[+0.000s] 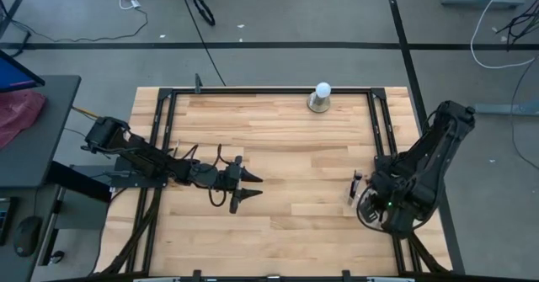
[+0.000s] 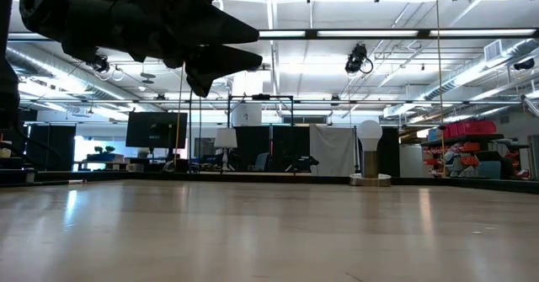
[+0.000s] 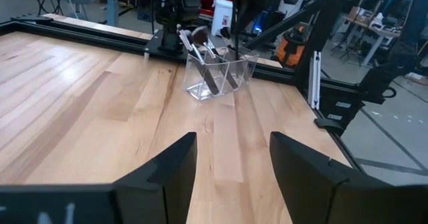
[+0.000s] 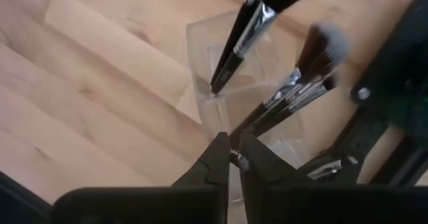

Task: Put items in baskets/containers
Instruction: Put the black eyeshadow brush into the transparent organizer

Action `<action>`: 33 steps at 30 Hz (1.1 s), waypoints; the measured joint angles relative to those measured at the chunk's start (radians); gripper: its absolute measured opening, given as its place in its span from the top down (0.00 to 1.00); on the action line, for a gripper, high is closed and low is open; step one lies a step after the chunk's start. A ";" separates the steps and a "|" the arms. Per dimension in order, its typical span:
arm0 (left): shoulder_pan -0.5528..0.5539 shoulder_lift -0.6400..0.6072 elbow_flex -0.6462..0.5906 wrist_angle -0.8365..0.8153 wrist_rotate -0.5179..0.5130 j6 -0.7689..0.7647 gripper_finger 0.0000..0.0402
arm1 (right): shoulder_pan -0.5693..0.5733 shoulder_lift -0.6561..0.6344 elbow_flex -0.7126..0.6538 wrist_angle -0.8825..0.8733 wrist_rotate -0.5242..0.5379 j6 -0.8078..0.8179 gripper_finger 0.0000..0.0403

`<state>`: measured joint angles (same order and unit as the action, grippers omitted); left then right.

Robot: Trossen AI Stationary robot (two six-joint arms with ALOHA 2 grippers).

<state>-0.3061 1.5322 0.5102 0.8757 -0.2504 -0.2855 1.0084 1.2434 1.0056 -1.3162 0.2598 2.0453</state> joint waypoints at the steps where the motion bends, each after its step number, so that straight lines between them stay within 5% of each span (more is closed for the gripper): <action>1: 0.000 0.000 0.000 0.000 0.000 -0.005 0.51 | 0.000 0.000 -0.008 0.017 -0.012 0.000 0.96; 12: 0.000 0.000 0.000 0.000 -0.010 -0.018 0.51 | -0.020 0.000 -0.067 0.067 -0.043 -0.026 0.91; 25: 0.000 0.000 0.000 0.000 -0.011 -0.018 0.51 | -0.024 -0.040 -0.075 0.008 -0.039 -0.038 0.51; 33: 0.000 0.000 0.000 0.000 -0.011 -0.018 0.51 | -0.023 -0.091 -0.006 0.017 0.146 -0.092 0.47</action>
<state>-0.3061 1.5322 0.5102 0.8758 -0.2614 -0.3035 0.9852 1.1519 1.0001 -1.2993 0.4057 1.9536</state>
